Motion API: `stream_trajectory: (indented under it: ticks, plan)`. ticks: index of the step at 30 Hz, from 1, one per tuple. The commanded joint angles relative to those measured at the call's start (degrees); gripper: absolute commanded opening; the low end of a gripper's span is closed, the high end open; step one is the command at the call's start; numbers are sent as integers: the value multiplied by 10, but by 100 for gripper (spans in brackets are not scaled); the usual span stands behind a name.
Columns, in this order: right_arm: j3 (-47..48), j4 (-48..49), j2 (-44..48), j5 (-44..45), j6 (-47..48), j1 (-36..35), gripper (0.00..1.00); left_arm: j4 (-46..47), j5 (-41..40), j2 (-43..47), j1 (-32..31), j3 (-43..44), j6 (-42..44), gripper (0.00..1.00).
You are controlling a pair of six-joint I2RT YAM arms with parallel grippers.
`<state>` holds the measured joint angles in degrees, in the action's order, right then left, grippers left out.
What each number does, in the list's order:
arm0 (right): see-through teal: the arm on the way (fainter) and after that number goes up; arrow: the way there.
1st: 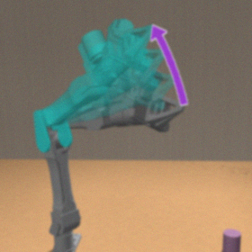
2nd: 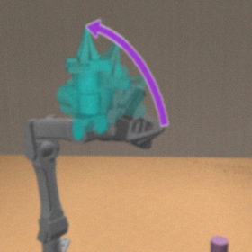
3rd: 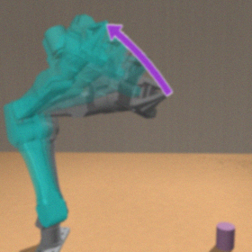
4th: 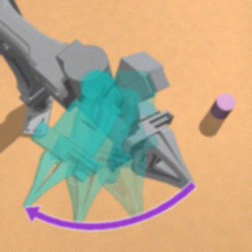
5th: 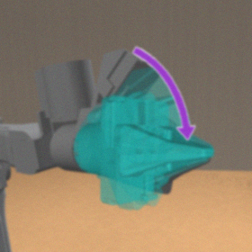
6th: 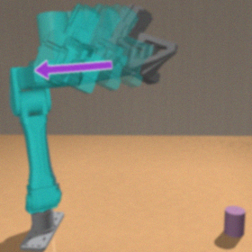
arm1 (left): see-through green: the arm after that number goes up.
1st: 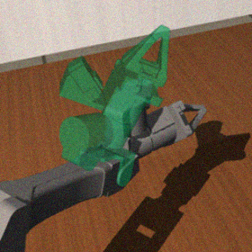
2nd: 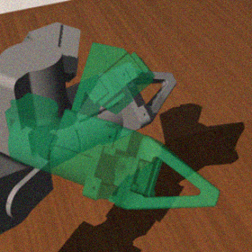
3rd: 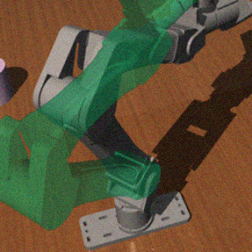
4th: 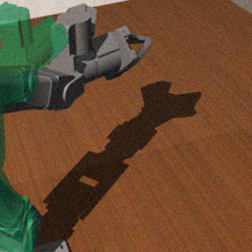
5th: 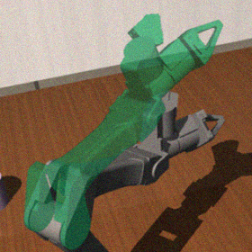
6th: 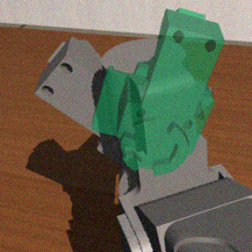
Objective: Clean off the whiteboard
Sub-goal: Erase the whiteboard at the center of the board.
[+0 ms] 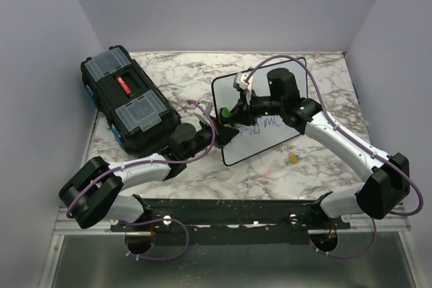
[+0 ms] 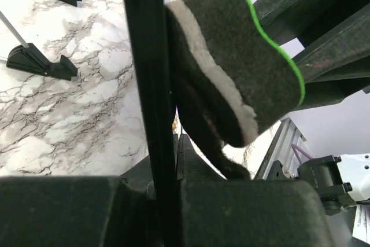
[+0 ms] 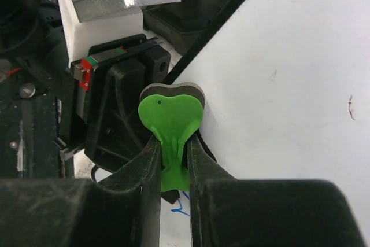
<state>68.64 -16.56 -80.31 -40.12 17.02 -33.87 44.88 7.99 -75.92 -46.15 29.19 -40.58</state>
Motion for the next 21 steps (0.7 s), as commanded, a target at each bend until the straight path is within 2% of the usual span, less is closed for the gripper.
stream_trajectory:
  ticks: [1,4,7,10,12,14,16,19,21]
  plan:
    - [-13,-42,6,143,55,2,1,66,50,19,-12,23,33,0]
    - [-43,1,35,265,41,12,1,65,52,17,-13,24,34,0]
    - [-32,25,45,289,16,45,1,67,58,7,-13,30,30,0]
    - [-6,38,31,312,6,46,1,69,60,3,-15,34,28,0]
    - [15,35,12,271,5,46,1,68,59,5,-16,34,29,0]
    - [36,10,-5,186,7,39,1,66,56,9,-17,33,30,0]
    - [55,-41,-17,122,48,4,1,64,53,11,-17,30,32,0]
    - [41,-82,-15,70,86,-37,1,64,50,12,-17,28,34,0]
    - [23,-83,-3,75,85,-37,0,64,50,13,-17,27,35,0]
